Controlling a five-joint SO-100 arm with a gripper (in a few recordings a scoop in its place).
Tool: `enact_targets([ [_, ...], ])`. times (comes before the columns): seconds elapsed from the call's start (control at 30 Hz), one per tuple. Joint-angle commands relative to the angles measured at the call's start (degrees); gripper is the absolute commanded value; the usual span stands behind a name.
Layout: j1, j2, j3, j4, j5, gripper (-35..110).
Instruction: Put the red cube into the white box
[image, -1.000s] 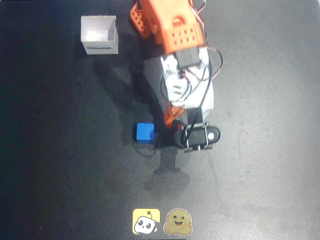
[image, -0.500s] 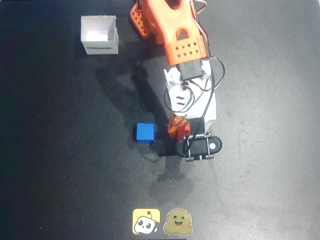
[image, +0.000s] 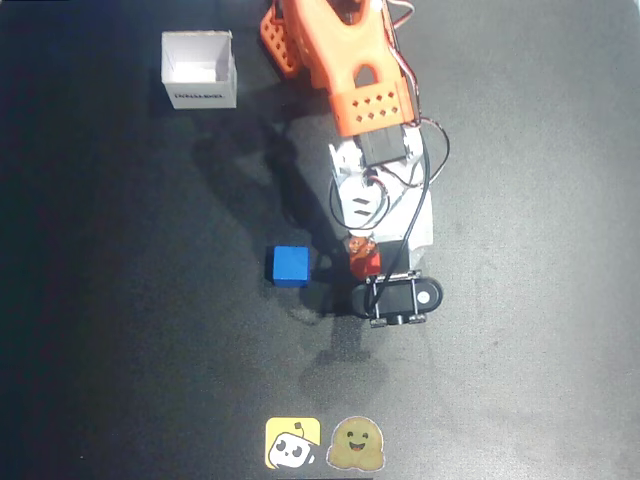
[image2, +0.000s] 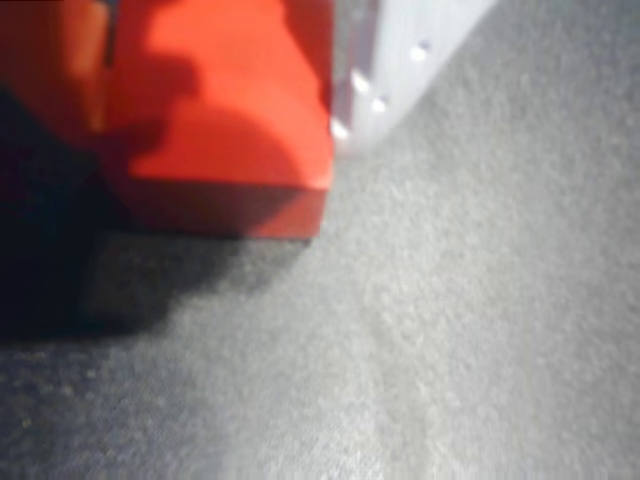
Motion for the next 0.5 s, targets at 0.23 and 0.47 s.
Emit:
enact_targets([
  [0.23,0.6,1.5,-2.0,-0.4,0.4,0],
  [0.47,4.9,7.6,-8.3,13.3,1.8,0],
])
